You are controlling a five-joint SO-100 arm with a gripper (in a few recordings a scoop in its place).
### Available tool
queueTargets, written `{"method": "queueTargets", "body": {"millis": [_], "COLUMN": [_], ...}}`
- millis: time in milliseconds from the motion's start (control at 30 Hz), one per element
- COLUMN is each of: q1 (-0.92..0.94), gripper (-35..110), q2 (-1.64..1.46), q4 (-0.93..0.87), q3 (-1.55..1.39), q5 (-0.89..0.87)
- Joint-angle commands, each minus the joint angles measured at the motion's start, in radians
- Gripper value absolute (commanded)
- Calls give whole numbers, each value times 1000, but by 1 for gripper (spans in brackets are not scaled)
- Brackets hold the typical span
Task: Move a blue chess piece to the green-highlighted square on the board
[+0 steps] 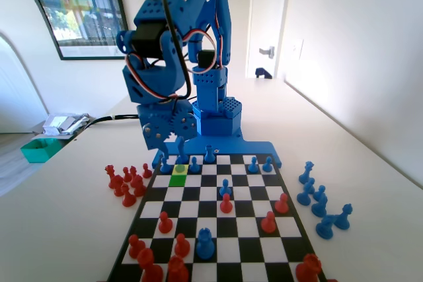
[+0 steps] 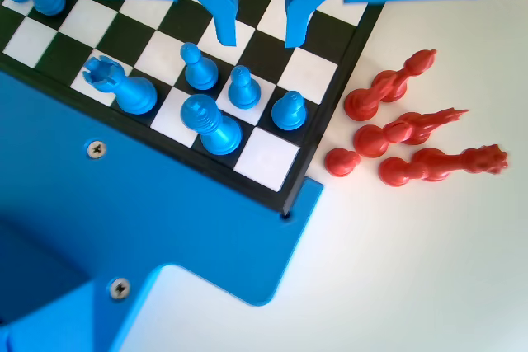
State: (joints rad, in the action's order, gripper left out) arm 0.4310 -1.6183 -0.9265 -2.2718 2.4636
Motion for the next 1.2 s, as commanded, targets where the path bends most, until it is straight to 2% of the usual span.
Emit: {"method": "queueTargets", "body": {"millis": [0,1167], "q1": [14,3], "gripper": [8,8], "q2": [-20,41], "q4": [20,87], "q3": [-21,-48], "q5": [12,8]}}
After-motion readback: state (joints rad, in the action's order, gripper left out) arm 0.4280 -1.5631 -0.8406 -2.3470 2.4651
